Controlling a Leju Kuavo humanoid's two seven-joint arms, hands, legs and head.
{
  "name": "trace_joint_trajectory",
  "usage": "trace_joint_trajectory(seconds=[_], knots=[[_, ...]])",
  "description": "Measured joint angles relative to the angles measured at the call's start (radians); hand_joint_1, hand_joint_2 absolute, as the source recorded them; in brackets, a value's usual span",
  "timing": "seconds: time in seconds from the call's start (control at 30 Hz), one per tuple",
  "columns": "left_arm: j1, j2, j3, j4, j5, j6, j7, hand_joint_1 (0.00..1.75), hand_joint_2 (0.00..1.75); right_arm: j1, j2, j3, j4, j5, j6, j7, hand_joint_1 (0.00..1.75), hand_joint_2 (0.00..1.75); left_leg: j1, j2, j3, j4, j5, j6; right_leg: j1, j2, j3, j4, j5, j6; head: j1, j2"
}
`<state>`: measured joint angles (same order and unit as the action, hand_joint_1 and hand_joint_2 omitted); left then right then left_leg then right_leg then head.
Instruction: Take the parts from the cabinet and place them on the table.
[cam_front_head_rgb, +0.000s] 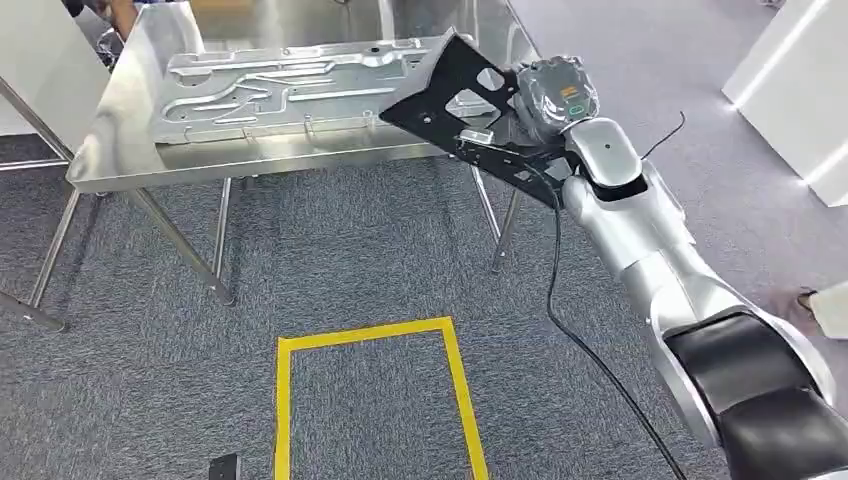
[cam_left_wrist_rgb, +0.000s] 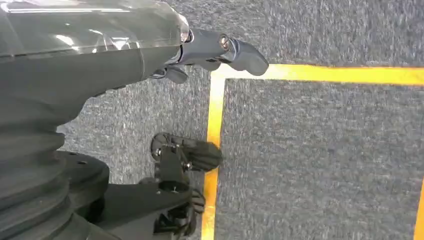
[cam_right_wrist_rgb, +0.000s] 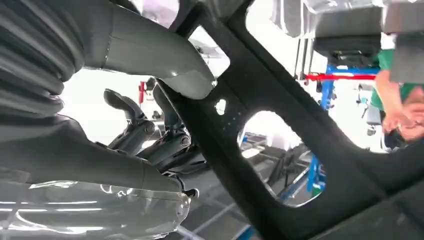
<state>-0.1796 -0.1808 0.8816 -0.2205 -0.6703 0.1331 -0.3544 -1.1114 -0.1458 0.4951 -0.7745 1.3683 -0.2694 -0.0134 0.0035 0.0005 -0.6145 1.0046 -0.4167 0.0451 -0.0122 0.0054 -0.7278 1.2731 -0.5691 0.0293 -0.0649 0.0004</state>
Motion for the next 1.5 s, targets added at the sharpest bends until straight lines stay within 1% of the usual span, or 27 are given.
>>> trace_joint_trajectory(seconds=[0.03, 0.07, 0.1, 0.17, 0.23, 0.27, 0.4, 0.43, 0.5, 0.53, 0.57, 0.63, 0.7, 0.73, 0.83, 0.9, 0.93, 1.03, 1.07, 1.1, 1.2, 1.23, 1.27, 1.33, 1.4, 1.47, 1.5], knots=[[0.000, 0.000, 0.000, 0.000, 0.001, 0.000, 0.000, 0.00, 1.75, -0.007, 0.008, 0.003, 0.010, 0.005, 0.008, 0.003, 1.75, 1.75, 0.002, -0.002, 0.004, 0.001, -0.004, -0.002, -0.004, 0.000, -0.033, 0.049, -0.004, 0.004, 0.000, 0.000], [0.002, 0.001, 0.000, 0.000, 0.003, 0.001, 0.000, 0.00, 1.75, -0.015, 0.018, 0.007, 0.021, 0.012, 0.019, 0.006, 1.75, 1.75, 0.004, -0.003, 0.008, 0.003, -0.009, -0.006, -0.008, -0.001, -0.043, 0.046, 0.019, 0.007, 0.000, 0.000], [0.003, 0.001, 0.000, 0.000, 0.003, 0.002, 0.000, 0.00, 1.75, -0.027, 0.030, 0.010, 0.030, 0.018, 0.028, 0.011, 1.75, 1.75, 0.006, -0.003, 0.012, 0.007, -0.014, -0.009, -0.011, -0.001, -0.030, 0.001, 0.058, 0.009, 0.000, 0.000], [0.002, 0.001, 0.000, 0.000, 0.004, 0.005, 0.000, 0.00, 1.75, -0.064, 0.048, 0.018, 0.045, 0.031, 0.047, 0.014, 1.75, 1.75, 0.011, -0.003, 0.017, 0.021, -0.031, -0.021, -0.017, -0.008, 0.041, -0.172, 0.161, 0.014, 0.000, 0.000], [0.000, 0.004, 0.001, 0.000, 0.008, 0.007, 0.001, 0.00, 1.75, -0.109, 0.060, 0.023, 0.068, 0.039, 0.066, 0.014, 1.75, 1.75, 0.003, -0.004, 0.009, 0.036, -0.043, -0.034, -0.011, -0.010, 0.066, -0.231, 0.155, 0.014, 0.000, 0.000], [0.002, 0.005, 0.002, 0.000, 0.012, 0.008, 0.000, 0.00, 1.75, -0.136, 0.074, 0.026, 0.084, 0.050, 0.080, 0.018, 1.75, 1.75, 0.003, -0.004, 0.010, 0.032, -0.044, -0.040, -0.012, -0.006, 0.062, -0.228, 0.153, -0.002, -0.002, 0.000], [0.013, 0.010, 0.004, 0.000, 0.016, 0.007, -0.007, 0.00, 1.75, -0.218, 0.107, 0.031, 0.134, 0.078, 0.101, 0.024, 1.75, 1.75, 0.007, -0.002, 0.003, 0.057, -0.070, -0.060, -0.014, -0.003, 0.067, -0.232, 0.149, -0.032, -0.002, 0.000], [0.013, 0.010, 0.004, 0.000, 0.017, 0.007, -0.008, 0.00, 1.75, -0.235, 0.115, 0.032, 0.142, 0.083, 0.108, 0.026, 1.75, 1.75, 0.008, -0.002, -0.016, 0.100, -0.094, -0.062, -0.013, -0.002, 0.068, -0.232, 0.148, -0.037, -0.002, 0.000], [0.013, 0.010, 0.004, 0.000, 0.018, 0.006, -0.008, 0.00, 1.75, -0.268, 0.130, 0.036, 0.166, 0.092, 0.121, 0.029, 1.75, 1.75, 0.008, -0.002, -0.102, 0.271, -0.166, -0.063, -0.007, 0.000, 0.074, -0.232, 0.142, -0.045, -0.002, 0.000], [0.014, 0.011, 0.004, 0.000, 0.018, 0.006, -0.008, 0.00, 1.75, -0.277, 0.134, 0.037, 0.180, 0.099, 0.129, 0.031, 1.75, 1.75, 0.008, -0.002, -0.137, 0.332, -0.174, -0.062, -0.002, 0.001, 0.079, -0.231, 0.138, -0.048, -0.002, 0.000], [0.015, 0.011, 0.004, 0.000, 0.018, 0.006, -0.008, 0.00, 1.75, -0.282, 0.139, 0.040, 0.190, 0.104, 0.133, 0.032, 1.75, 1.75, 0.008, -0.002, -0.149, 0.341, -0.162, -0.060, 0.001, 0.002, 0.086, -0.231, 0.134, -0.049, -0.002, 0.000], [0.015, 0.011, 0.004, 0.000, 0.021, 0.006, -0.008, 0.00, 1.75, -0.301, 0.147, 0.043, 0.205, 0.116, 0.145, 0.032, 1.75, 1.75, 0.006, -0.002, -0.111, 0.237, -0.080, -0.050, 0.008, 0.005, 0.100, -0.231, 0.126, -0.050, -0.002, 0.000], [0.016, 0.012, 0.005, 0.000, 0.022, 0.006, -0.008, 0.00, 1.75, -0.336, 0.158, 0.045, 0.222, 0.123, 0.156, 0.032, 1.75, 1.75, -0.004, -0.005, -0.044, 0.063, 0.008, -0.024, 0.010, 0.007, 0.113, -0.233, 0.117, -0.049, -0.002, 0.000], [0.016, 0.016, 0.005, 0.000, 0.024, 0.006, -0.008, 0.00, 1.75, -0.356, 0.159, 0.045, 0.231, 0.127, 0.164, 0.032, 1.75, 1.75, -0.007, -0.004, -0.027, 0.057, -0.008, -0.022, 0.016, 0.009, 0.114, -0.233, 0.115, -0.045, -0.002, 0.000], [0.018, 0.015, 0.006, 0.000, 0.026, 0.007, -0.011, 0.00, 1.75, -0.390, 0.163, 0.048, 0.251, 0.137, 0.181, 0.029, 1.75, 1.75, -0.012, -0.005, -0.020, 0.036, -0.012, -0.021, 0.008, 0.009, 0.117, -0.240, 0.115, -0.030, -0.002, 0.000], [0.022, 0.015, 0.007, 0.000, 0.032, 0.007, -0.013, 0.00, 1.75, -0.411, 0.164, 0.050, 0.258, 0.140, 0.191, 0.022, 1.75, 1.75, 0.000, -0.002, -0.003, 0.008, -0.002, -0.012, 0.011, 0.006, 0.117, -0.228, 0.104, -0.017, -0.002, 0.000], [0.023, 0.015, 0.007, 0.000, 0.034, 0.007, -0.014, 0.00, 1.75, -0.430, 0.163, 0.050, 0.265, 0.140, 0.201, 0.016, 1.75, 1.75, 0.000, -0.001, 0.002, 0.004, -0.002, -0.008, 0.010, 0.004, 0.096, -0.191, 0.081, -0.012, -0.001, 0.000], [0.023, 0.014, 0.008, 0.000, 0.037, 0.007, -0.014, 0.00, 1.75, -0.459, 0.162, 0.051, 0.284, 0.140, 0.215, 0.001, 1.75, 1.75, 0.001, 0.001, 0.008, 0.004, -0.008, -0.003, 0.004, 0.002, -0.026, 0.035, -0.006, 0.000, -0.002, 0.000], [0.024, 0.014, 0.008, 0.000, 0.038, 0.007, -0.014, 0.00, 1.75, -0.460, 0.160, 0.051, 0.292, 0.139, 0.219, -0.003, 1.75, 1.75, 0.002, 0.000, 0.012, 0.005, -0.012, -0.004, -0.001, 0.001, -0.049, 0.067, 0.001, 0.004, -0.002, 0.000], [0.027, 0.014, 0.008, 0.000, 0.039, 0.007, -0.014, 0.00, 1.75, -0.460, 0.159, 0.052, 0.298, 0.136, 0.219, -0.008, 1.75, 1.75, 0.004, -0.002, 0.017, 0.007, -0.016, -0.006, -0.004, 0.000, -0.045, 0.044, 0.030, 0.006, -0.001, 0.000], [0.033, 0.011, 0.008, 0.000, 0.039, 0.007, -0.014, 0.00, 1.75, -0.474, 0.156, 0.052, 0.309, 0.120, 0.222, -0.021, 1.75, 1.75, 0.007, -0.004, 0.026, 0.025, -0.037, -0.017, -0.013, -0.008, 0.054, -0.196, 0.173, 0.010, -0.001, 0.000], [0.033, 0.011, 0.008, 0.000, 0.039, 0.007, -0.014, 0.00, 1.75, -0.478, 0.153, 0.051, 0.313, 0.115, 0.222, -0.023, 1.75, 1.75, 0.007, -0.004, 0.024, 0.027, -0.041, -0.021, -0.012, -0.011, 0.066, -0.218, 0.159, 0.009, -0.002, 0.000], [0.031, 0.011, 0.008, 0.000, 0.039, 0.007, -0.013, 0.00, 1.75, -0.488, 0.153, 0.051, 0.317, 0.108, 0.224, -0.029, 1.75, 1.75, 0.000, -0.006, 0.019, 0.036, -0.046, -0.029, -0.005, -0.006, 0.068, -0.232, 0.157, -0.004, -0.002, 0.000], [0.033, 0.011, 0.009, 0.000, 0.041, 0.006, -0.012, 0.00, 1.75, -0.489, 0.153, 0.051, 0.324, 0.106, 0.228, -0.031, 1.75, 1.75, 0.001, -0.005, 0.022, 0.027, -0.044, -0.038, -0.002, -0.005, 0.067, -0.232, 0.155, -0.014, -0.002, 0.000], [0.032, 0.011, 0.010, 0.000, 0.041, 0.006, -0.007, 0.00, 1.75, -0.491, 0.150, 0.051, 0.329, 0.103, 0.232, -0.032, 1.75, 1.75, 0.001, -0.004, 0.019, 0.032, -0.058, -0.049, -0.011, -0.005, 0.074, -0.240, 0.158, -0.029, -0.002, 0.000], [0.029, 0.010, 0.010, 0.000, 0.042, 0.006, -0.004, 0.00, 1.75, -0.495, 0.153, 0.051, 0.331, 0.096, 0.233, -0.040, 1.75, 1.75, 0.004, -0.003, -0.020, 0.128, -0.111, -0.057, -0.011, -0.003, 0.076, -0.241, 0.154, -0.038, -0.002, 0.000], [0.029, 0.009, 0.010, 0.000, 0.042, 0.006, -0.003, 0.00, 1.75, -0.494, 0.155, 0.051, 0.335, 0.095, 0.234, -0.042, 1.75, 1.75, 0.007, -0.003, -0.071, 0.231, -0.155, -0.061, -0.009, -0.001, 0.078, -0.241, 0.153, -0.040, -0.002, 0.000]])
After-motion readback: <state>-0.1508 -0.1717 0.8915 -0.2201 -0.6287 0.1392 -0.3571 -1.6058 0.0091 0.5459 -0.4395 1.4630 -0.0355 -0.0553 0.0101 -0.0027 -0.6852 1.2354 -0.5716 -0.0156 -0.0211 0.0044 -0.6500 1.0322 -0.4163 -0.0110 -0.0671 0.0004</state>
